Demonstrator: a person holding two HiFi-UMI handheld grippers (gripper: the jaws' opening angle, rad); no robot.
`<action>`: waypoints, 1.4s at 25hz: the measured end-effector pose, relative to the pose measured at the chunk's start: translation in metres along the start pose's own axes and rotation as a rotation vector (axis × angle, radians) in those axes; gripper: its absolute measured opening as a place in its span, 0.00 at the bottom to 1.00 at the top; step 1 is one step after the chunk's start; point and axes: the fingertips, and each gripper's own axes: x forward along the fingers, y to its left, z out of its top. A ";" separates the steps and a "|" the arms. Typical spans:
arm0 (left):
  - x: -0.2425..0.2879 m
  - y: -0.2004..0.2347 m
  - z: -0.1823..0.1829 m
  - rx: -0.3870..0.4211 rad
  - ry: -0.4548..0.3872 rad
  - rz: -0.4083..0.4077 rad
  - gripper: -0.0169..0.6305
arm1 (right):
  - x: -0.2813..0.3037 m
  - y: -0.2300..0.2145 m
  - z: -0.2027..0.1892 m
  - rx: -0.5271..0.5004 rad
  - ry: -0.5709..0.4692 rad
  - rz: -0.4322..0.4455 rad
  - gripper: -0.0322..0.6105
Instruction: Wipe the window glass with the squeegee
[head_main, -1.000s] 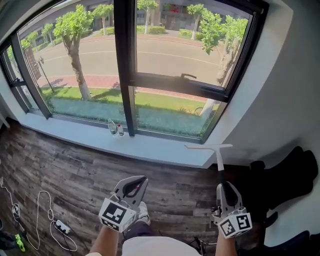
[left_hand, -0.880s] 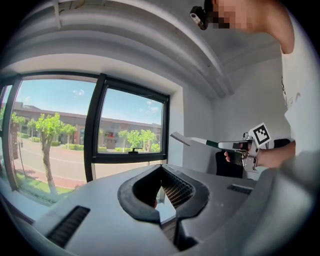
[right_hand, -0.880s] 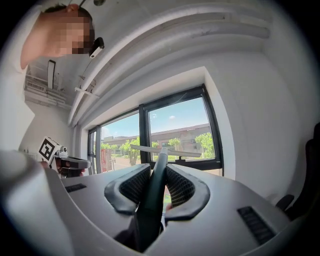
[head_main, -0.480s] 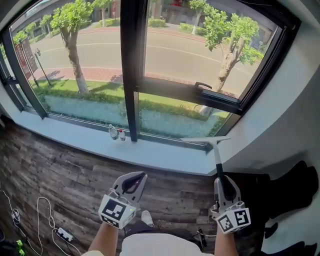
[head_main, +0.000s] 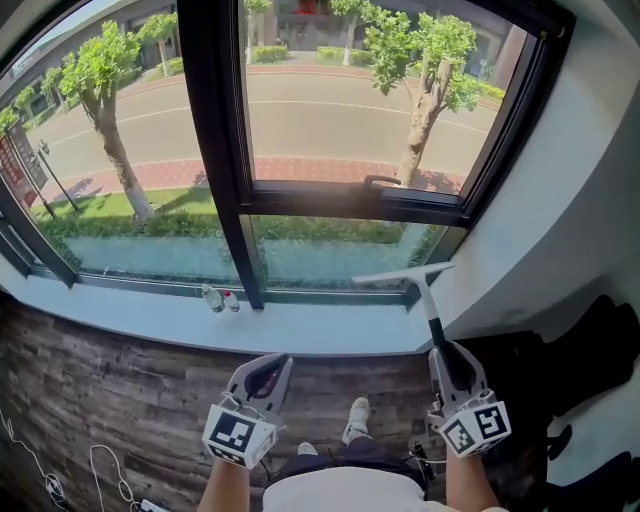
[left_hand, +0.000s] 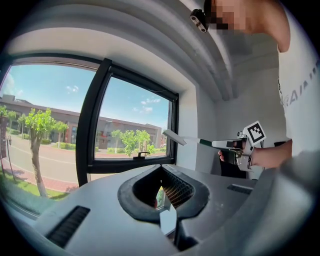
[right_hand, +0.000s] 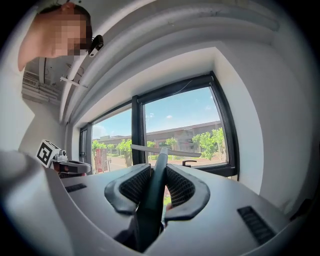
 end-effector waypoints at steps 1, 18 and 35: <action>0.008 0.004 0.002 0.005 -0.002 -0.002 0.05 | 0.008 -0.005 0.000 0.000 -0.001 0.003 0.21; 0.219 0.007 0.063 0.045 -0.047 0.025 0.05 | 0.107 -0.203 0.033 -0.091 -0.080 -0.044 0.21; 0.299 0.032 0.101 0.097 -0.057 -0.100 0.05 | 0.205 -0.283 0.144 -0.134 -0.292 -0.186 0.21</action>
